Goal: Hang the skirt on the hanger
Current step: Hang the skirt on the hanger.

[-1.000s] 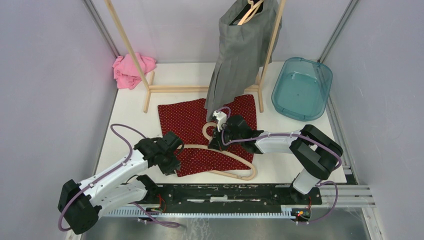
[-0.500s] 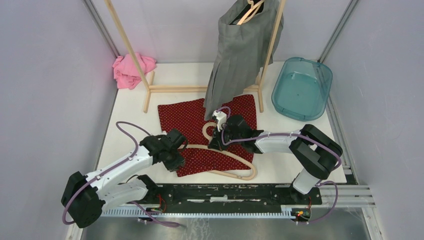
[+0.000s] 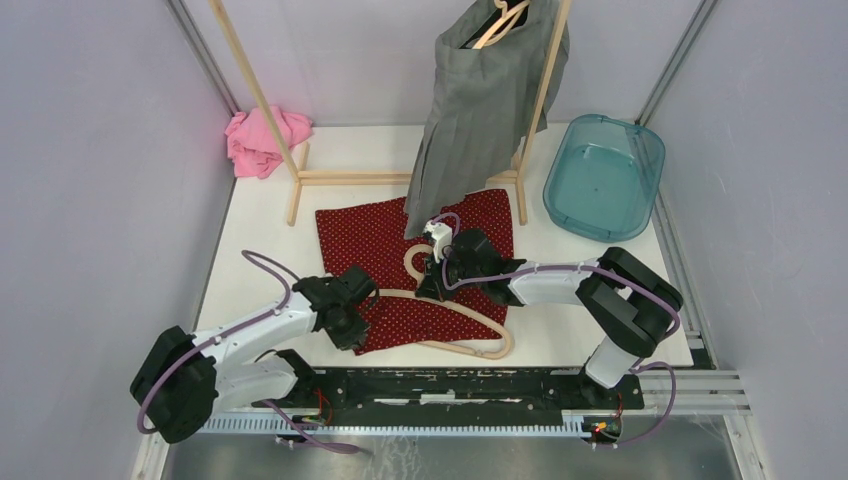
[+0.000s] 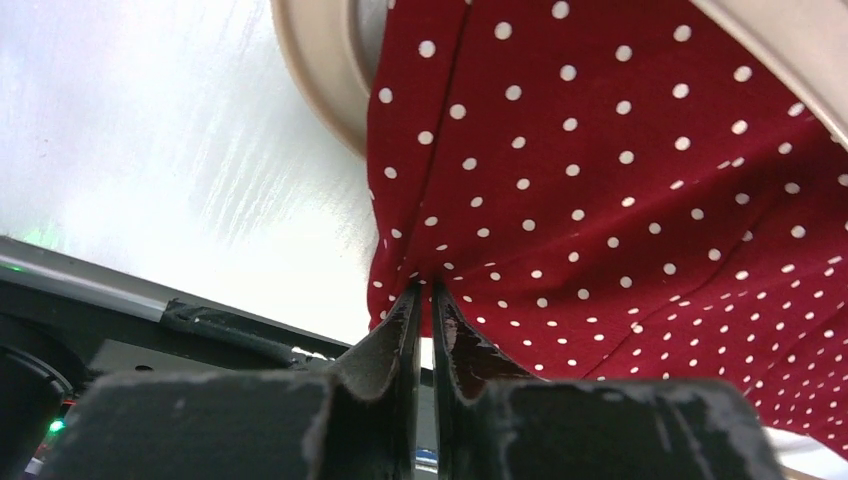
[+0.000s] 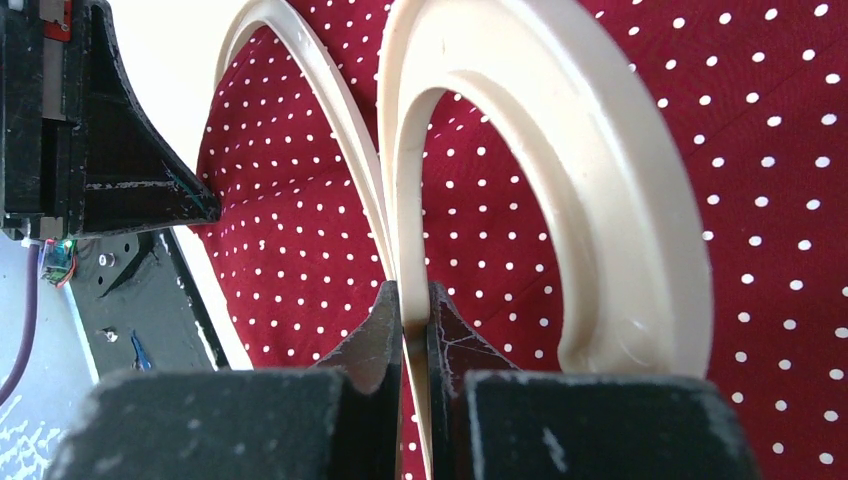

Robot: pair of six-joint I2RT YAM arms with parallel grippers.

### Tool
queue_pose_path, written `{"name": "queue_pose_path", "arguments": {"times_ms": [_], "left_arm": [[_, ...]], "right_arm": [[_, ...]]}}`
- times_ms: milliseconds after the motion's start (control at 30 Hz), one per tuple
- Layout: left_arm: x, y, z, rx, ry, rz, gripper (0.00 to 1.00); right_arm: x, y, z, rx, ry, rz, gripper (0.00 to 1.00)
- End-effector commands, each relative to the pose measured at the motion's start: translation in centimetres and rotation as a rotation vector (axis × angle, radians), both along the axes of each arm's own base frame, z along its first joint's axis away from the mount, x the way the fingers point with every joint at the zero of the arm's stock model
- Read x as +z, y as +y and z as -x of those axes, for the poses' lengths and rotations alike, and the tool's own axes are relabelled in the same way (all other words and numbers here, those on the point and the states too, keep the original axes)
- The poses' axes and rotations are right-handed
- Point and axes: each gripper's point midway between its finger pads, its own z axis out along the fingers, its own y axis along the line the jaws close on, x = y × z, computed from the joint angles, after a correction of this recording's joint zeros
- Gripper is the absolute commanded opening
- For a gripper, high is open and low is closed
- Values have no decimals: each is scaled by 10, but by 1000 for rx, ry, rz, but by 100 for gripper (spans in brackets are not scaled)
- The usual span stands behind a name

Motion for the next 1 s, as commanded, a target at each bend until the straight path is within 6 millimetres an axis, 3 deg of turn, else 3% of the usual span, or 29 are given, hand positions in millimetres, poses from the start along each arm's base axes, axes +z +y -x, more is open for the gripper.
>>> {"name": "queue_pose_path", "arguments": {"times_ms": [0, 333, 567, 733, 967], "left_arm": [[-2, 8, 4, 100, 26, -43, 12], [28, 18, -7, 124, -34, -93, 13], [26, 18, -7, 106, -16, -115, 14], [34, 12, -12, 104, -43, -83, 15], [48, -19, -37, 82, -138, 58, 40]], "right_arm": [[-12, -10, -9, -13, -32, 74, 1], [-16, -32, -39, -97, -129, 174, 1], [-17, -53, -56, -189, -142, 169, 1], [-17, -48, -52, -168, -110, 141, 1], [-14, -43, -54, -167, -98, 126, 1]]}}
